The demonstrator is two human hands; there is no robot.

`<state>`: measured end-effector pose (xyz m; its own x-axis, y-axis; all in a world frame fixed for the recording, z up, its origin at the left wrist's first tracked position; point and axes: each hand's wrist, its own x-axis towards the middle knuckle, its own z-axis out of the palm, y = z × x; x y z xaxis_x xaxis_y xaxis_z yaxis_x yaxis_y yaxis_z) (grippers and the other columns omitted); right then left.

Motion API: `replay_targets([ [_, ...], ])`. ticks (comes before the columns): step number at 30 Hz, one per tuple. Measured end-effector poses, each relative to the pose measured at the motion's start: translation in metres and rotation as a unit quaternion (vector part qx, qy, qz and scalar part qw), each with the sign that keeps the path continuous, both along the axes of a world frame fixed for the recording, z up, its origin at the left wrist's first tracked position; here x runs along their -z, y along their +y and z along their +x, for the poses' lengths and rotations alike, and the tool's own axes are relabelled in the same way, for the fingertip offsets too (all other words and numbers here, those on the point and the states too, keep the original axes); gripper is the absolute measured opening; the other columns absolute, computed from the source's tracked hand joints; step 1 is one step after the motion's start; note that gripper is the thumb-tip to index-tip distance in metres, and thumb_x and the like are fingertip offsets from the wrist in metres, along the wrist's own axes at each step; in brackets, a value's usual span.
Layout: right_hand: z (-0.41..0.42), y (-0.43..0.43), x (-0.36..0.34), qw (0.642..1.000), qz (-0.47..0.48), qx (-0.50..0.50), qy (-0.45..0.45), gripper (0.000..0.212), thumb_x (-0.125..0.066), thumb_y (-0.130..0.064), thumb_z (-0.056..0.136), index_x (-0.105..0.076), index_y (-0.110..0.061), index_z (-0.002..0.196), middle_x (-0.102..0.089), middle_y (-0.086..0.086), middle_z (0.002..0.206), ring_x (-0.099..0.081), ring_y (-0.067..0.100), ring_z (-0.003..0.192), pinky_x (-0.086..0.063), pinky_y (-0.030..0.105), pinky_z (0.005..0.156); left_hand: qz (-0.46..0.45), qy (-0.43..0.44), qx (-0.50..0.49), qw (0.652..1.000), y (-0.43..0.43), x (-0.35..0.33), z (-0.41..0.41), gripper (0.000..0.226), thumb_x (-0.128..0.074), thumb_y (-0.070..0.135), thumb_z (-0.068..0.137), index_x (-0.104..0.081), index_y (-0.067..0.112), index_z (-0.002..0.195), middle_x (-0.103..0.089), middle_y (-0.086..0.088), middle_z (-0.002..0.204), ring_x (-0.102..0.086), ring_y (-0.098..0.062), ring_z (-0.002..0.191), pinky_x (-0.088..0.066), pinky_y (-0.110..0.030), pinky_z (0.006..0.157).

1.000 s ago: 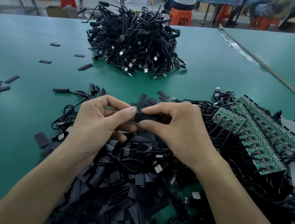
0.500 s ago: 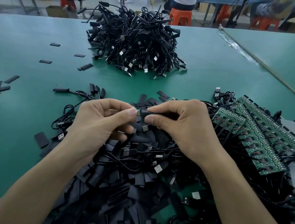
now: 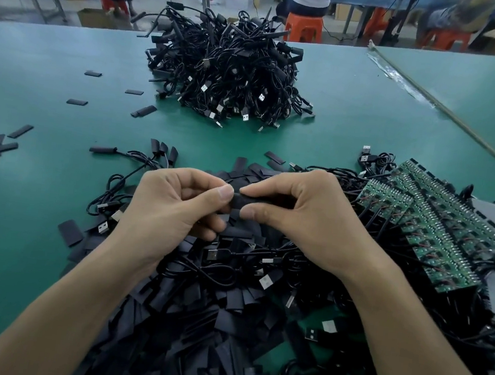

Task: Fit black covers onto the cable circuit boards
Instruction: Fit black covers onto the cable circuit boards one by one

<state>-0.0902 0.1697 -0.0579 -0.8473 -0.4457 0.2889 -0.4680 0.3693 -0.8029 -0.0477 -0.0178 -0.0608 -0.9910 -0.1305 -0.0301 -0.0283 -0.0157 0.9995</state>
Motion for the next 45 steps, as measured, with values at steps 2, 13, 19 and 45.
replay_targets([
  [2,0.000,0.000,0.000,1.000,0.013,0.008,0.015,0.024,-0.083,-0.023,0.079,-0.079,-0.022,0.102,-0.074,-0.017,0.090,-0.066,-0.010,0.085,-0.046,0.006,0.078,-0.007,0.003,0.000,1.000,0.000,0.001,0.000,0.009,-0.075,0.019,0.081,-0.072,0.011,0.077,-0.069,-0.007,0.059,-0.061,-0.011,0.042,-0.043,-0.014,0.037],
  [13,0.001,-0.007,0.003,0.997,0.040,0.002,0.060,0.015,-0.073,-0.025,0.088,-0.078,-0.028,0.102,-0.073,-0.010,0.088,-0.066,0.003,0.086,-0.054,0.030,0.081,-0.004,-0.006,0.030,1.000,-0.001,0.003,-0.001,0.020,-0.069,0.034,0.075,-0.079,0.017,0.078,-0.077,-0.011,0.079,-0.073,-0.017,0.065,-0.050,-0.017,0.048],
  [19,0.001,-0.007,0.001,0.994,0.051,0.047,0.089,0.012,-0.073,-0.021,0.088,-0.078,-0.019,0.099,-0.075,-0.007,0.087,-0.064,0.003,0.083,-0.048,0.018,0.077,-0.011,-0.016,0.037,0.999,0.000,0.003,-0.004,0.039,-0.060,0.045,0.082,-0.073,0.014,0.100,-0.077,-0.009,0.085,-0.075,-0.018,0.071,-0.053,-0.020,0.050],
  [45,-0.003,-0.002,0.003,0.989,0.114,0.025,0.092,0.020,-0.071,-0.026,0.091,-0.076,-0.021,0.109,-0.072,-0.006,0.096,-0.063,0.009,0.093,-0.050,0.026,0.087,-0.296,0.072,0.031,0.952,-0.005,0.018,-0.006,0.030,-0.058,0.033,0.097,-0.072,0.029,0.071,-0.064,0.006,0.056,-0.056,-0.007,0.047,-0.049,-0.024,0.048],
])
